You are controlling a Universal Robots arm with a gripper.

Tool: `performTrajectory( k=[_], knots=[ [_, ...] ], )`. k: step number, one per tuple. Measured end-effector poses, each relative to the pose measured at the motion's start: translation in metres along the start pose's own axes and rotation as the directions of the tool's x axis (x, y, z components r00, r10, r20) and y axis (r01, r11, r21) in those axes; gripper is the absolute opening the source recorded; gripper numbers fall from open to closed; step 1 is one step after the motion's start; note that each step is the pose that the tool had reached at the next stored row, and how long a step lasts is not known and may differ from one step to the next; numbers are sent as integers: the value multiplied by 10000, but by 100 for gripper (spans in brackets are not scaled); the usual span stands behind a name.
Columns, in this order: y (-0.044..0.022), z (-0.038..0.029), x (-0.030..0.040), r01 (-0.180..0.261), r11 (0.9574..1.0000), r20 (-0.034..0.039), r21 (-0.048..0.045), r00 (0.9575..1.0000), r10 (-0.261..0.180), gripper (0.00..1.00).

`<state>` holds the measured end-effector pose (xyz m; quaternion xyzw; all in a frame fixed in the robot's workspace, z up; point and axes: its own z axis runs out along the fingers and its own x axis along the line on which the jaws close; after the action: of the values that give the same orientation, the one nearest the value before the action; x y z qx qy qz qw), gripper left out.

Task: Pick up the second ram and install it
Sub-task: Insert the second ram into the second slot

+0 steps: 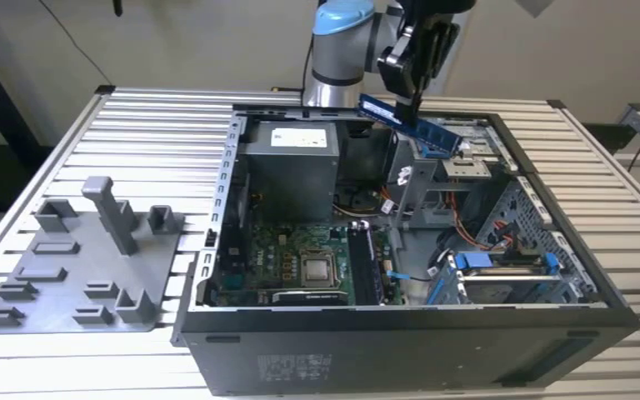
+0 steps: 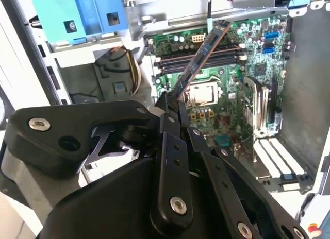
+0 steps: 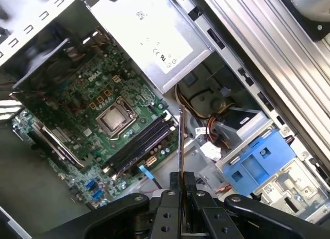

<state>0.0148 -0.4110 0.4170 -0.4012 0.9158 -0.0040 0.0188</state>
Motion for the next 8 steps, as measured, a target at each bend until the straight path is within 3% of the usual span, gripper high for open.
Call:
performTrajectory(
  k=[8],
  knots=[
    [-30, 4, 33, -638, 9980, -14, 21, 9980, 638, 14]
  ],
)
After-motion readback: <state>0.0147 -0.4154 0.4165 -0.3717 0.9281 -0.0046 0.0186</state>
